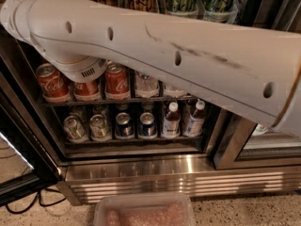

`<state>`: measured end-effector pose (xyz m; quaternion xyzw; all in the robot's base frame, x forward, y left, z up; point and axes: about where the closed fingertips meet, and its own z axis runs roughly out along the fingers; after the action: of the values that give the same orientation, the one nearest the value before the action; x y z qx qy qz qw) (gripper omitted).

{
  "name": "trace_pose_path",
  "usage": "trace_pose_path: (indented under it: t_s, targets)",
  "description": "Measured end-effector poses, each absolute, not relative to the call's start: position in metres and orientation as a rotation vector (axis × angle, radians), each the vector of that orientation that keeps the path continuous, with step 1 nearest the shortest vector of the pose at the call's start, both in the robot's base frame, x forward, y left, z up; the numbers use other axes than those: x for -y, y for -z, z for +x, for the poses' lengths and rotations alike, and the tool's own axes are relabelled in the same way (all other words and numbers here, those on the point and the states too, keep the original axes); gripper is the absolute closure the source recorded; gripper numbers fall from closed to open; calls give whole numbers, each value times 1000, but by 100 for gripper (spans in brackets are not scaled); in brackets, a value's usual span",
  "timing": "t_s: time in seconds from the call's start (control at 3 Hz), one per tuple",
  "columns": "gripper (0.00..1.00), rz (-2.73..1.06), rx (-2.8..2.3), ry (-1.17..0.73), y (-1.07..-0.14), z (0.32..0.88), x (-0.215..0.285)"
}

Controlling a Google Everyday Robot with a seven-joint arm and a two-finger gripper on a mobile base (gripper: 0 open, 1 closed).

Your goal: Pick redbull can from top shelf of fridge

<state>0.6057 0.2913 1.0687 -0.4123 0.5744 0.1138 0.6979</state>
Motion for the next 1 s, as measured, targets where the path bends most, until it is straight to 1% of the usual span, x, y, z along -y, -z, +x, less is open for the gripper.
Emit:
trace_pose_path:
  t_s: [0.33, 1.0]
  targets:
    - [100, -919, -1280, -254, -1073, 606, -291]
    - [100, -843, -1149, -355, -1167, 581, -266]
